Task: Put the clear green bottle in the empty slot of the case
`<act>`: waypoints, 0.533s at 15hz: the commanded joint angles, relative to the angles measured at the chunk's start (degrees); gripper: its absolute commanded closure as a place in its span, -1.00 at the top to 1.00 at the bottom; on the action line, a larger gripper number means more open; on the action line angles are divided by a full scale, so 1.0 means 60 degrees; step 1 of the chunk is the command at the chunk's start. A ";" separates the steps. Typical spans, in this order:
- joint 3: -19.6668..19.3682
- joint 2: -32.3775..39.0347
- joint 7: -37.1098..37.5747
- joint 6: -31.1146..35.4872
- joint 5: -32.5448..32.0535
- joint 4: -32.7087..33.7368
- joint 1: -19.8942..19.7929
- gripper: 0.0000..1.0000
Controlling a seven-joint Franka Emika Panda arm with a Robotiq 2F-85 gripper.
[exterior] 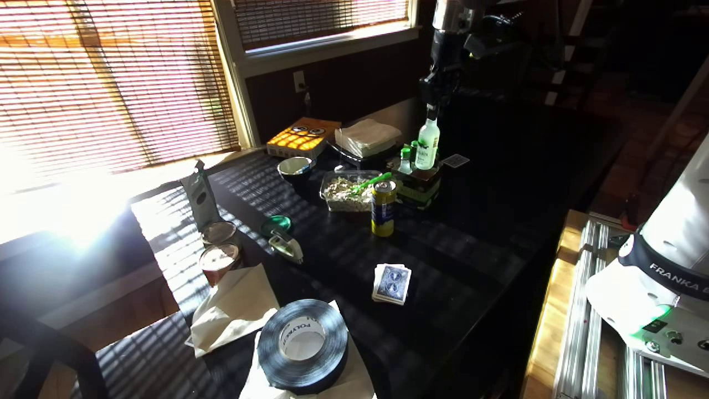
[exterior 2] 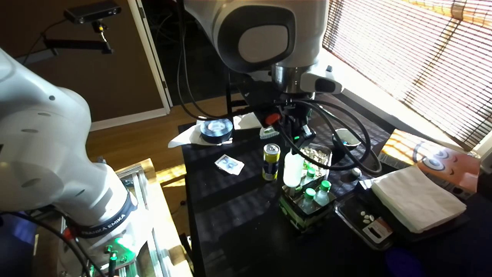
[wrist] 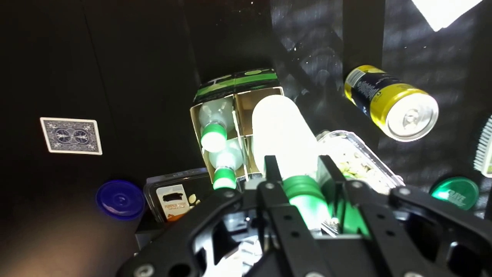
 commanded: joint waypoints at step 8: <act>-0.0022 0.0633 0.0301 0.0752 -0.0262 -0.0036 -0.0200 -0.85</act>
